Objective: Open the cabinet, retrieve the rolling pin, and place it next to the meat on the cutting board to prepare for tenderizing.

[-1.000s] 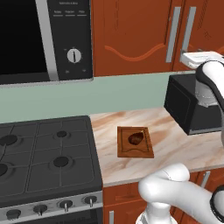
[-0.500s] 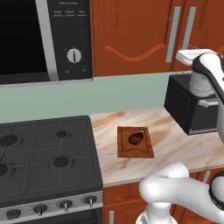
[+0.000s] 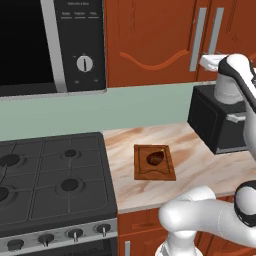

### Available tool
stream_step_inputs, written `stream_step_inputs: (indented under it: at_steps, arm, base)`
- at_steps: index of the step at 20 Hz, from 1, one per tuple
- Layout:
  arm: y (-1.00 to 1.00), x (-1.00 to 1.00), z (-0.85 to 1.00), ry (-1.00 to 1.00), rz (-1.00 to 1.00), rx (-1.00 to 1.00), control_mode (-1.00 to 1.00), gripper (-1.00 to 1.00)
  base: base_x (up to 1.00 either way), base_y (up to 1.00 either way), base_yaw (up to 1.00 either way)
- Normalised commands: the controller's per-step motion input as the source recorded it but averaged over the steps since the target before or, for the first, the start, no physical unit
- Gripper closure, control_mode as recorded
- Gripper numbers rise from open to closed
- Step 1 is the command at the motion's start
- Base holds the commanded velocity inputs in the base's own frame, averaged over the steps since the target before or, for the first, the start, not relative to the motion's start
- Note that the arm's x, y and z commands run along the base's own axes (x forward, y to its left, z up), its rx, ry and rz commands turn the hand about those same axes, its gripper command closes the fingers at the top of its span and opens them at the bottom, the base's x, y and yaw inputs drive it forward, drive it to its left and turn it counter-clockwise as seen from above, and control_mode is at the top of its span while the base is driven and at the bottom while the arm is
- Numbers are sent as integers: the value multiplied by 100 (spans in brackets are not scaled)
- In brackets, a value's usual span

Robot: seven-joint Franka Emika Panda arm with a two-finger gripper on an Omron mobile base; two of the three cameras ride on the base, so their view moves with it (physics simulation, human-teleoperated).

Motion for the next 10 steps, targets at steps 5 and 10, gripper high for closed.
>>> stream_step_inputs:
  at_steps: [5,10]
  arm:
    - [-14,30,0,4,0,-1,-100,-100]
    - [-1,26,0,2,0,-1,-100,100]
  base:
    - [0,0,0]
    - [0,0,0]
